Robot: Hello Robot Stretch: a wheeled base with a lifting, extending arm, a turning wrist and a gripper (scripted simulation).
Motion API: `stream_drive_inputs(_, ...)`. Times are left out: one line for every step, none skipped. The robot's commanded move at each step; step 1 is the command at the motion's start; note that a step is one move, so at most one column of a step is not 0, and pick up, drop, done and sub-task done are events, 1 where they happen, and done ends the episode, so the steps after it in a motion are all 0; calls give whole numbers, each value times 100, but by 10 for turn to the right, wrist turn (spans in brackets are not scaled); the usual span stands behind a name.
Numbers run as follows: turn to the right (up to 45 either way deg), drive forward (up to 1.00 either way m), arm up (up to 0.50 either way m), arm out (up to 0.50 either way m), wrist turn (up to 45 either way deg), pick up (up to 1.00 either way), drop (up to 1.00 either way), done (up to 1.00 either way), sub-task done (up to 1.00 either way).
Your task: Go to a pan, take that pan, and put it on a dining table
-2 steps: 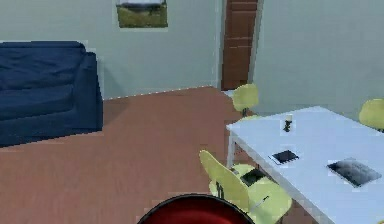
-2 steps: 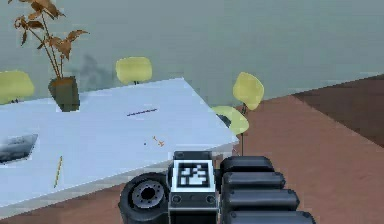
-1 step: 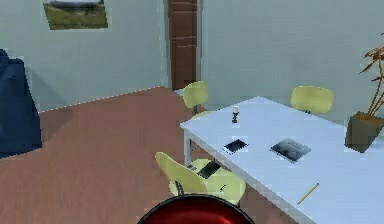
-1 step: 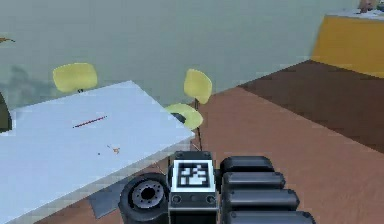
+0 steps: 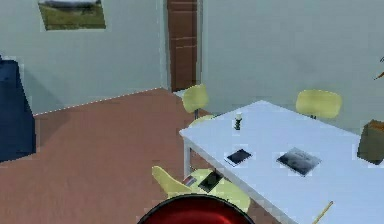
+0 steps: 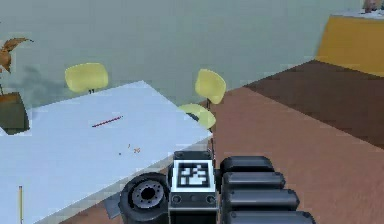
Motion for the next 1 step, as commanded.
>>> stream_drive_inputs(60, 0, 0, 0, 0, 0, 0, 0, 0)
